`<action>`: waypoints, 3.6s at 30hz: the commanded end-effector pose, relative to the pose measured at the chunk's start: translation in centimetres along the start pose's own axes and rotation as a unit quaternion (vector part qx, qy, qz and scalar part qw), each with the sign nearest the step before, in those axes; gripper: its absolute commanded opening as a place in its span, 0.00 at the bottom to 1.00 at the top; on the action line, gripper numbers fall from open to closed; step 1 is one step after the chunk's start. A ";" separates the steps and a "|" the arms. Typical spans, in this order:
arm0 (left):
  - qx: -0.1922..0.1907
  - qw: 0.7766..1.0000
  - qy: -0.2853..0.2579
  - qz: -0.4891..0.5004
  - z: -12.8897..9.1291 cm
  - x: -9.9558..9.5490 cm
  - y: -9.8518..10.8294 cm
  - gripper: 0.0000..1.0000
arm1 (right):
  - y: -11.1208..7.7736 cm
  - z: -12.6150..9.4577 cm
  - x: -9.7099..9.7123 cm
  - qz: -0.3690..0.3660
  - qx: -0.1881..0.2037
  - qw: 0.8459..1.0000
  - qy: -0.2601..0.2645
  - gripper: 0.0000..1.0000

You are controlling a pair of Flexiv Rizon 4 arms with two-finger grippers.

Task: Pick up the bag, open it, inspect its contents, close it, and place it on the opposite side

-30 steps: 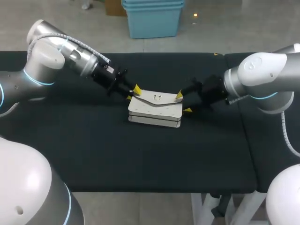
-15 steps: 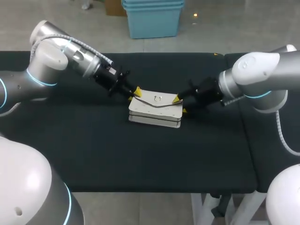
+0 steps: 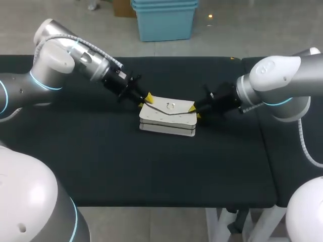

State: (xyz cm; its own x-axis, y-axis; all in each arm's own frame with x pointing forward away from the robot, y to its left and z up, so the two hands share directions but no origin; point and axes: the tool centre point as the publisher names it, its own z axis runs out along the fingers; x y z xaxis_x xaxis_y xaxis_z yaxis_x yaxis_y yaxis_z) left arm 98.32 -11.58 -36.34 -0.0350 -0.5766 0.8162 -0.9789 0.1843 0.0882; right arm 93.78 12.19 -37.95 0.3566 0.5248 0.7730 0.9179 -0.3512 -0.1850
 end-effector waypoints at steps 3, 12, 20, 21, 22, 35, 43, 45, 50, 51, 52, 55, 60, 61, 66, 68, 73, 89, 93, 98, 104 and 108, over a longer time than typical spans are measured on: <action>0.018 1.000 -0.012 0.006 -1.7 1.4 1.6 1.00 | -0.4 -1.1 0.2 -0.005 -0.015 1.000 -0.007 1.00; 0.060 0.996 -0.065 0.006 -5.7 2.3 3.3 1.00 | -0.8 -2.8 0.2 -0.016 -0.031 0.999 -0.007 1.00; 0.083 0.987 -0.135 -0.023 -9.2 1.1 3.3 1.00 | -1.4 -2.7 0.1 -0.025 -0.028 0.999 -0.014 0.44; 0.089 0.985 -0.144 -0.029 -9.4 0.9 3.3 1.00 | -1.5 -2.8 0.1 -0.027 -0.027 0.999 -0.015 0.37; 0.081 0.985 -0.152 -0.029 -9.7 0.7 3.4 1.00 | -1.7 -2.8 0.1 -0.028 -0.027 0.999 -0.018 0.33; 0.095 0.976 -0.189 -0.057 -11.5 -1.5 3.2 1.00 | -2.9 -0.8 -0.7 -0.033 0.013 0.999 -0.025 0.11; 0.098 0.974 -0.193 -0.067 -11.8 -2.2 3.0 1.00 | -2.6 -0.5 -1.0 -0.028 0.022 0.999 -0.025 0.37; 0.098 0.974 -0.194 -0.067 -11.9 -2.3 2.9 1.00 | -2.5 -0.4 -1.0 -0.025 0.022 0.999 -0.024 0.34; 0.098 0.973 -0.199 -0.068 -12.4 -2.7 2.7 1.00 | -2.4 -0.1 -0.6 -0.028 0.028 0.999 -0.017 0.00; 0.098 0.973 -0.200 -0.068 -12.6 -2.8 2.6 1.00 | -2.3 -0.1 -0.5 -0.030 0.030 0.999 -0.018 0.00; 0.098 0.972 -0.200 -0.068 -12.7 -2.9 2.5 1.00 | -2.3 -0.1 -0.4 -0.032 0.029 0.999 -0.021 0.00; 0.096 0.971 -0.208 -0.067 -13.2 -3.3 2.5 1.00 | -1.4 -0.9 -0.7 -0.032 0.021 0.999 -0.027 0.00; 0.088 0.969 -0.222 -0.056 -14.3 -4.0 2.4 1.00 | 0.5 -3.7 -1.3 -0.052 0.024 0.997 -0.045 0.00; 0.085 0.969 -0.225 -0.053 -14.6 -4.1 2.4 1.00 | 0.9 -4.3 -1.4 -0.053 0.014 0.997 -0.060 0.00; 0.077 0.959 -0.271 -0.035 -15.8 -4.4 2.2 1.00 | 2.6 -7.0 -1.9 -0.080 0.048 0.994 -0.061 0.00; 0.077 0.959 -0.271 -0.035 -15.8 -4.4 2.2 1.00 | 2.6 -7.0 -1.9 -0.080 0.048 0.994 -0.061 0.00; 0.077 0.959 -0.271 -0.035 -15.8 -4.4 2.2 1.00 | 2.6 -7.0 -1.9 -0.080 0.048 0.994 -0.061 0.00; 0.075 0.957 -0.278 -0.020 -16.1 -4.6 1.9 1.00 | 3.4 -7.4 -2.0 -0.087 0.034 0.993 -0.068 0.00; 0.082 0.953 -0.291 0.006 -17.7 -5.0 1.2 1.00 | 6.9 -9.1 -2.7 -0.103 0.020 0.991 -0.086 0.00; 0.083 0.947 -0.309 0.024 -19.8 -5.7 0.3 1.00 | 10.7 -11.6 -3.8 -0.123 -0.007 0.986 -0.114 0.00; 0.086 0.940 -0.329 0.020 -21.9 -6.8 -0.9 1.00 | 15.1 -14.6 -5.3 -0.122 -0.030 0.984 -0.126 0.00; 0.082 0.936 -0.343 0.016 -23.0 -7.4 -1.5 1.00 | 17.2 -16.4 -6.5 -0.124 -0.039 0.982 -0.134 0.00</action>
State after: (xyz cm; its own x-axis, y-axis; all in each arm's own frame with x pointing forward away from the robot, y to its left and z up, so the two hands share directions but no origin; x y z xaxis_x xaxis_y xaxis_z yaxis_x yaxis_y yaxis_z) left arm 103.82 10.47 -29.64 -0.1315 -0.9563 0.2612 -0.9898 0.1118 -0.0888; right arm 103.59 -8.60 -36.15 0.1671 0.7910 0.5886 0.9659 -0.2512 0.0634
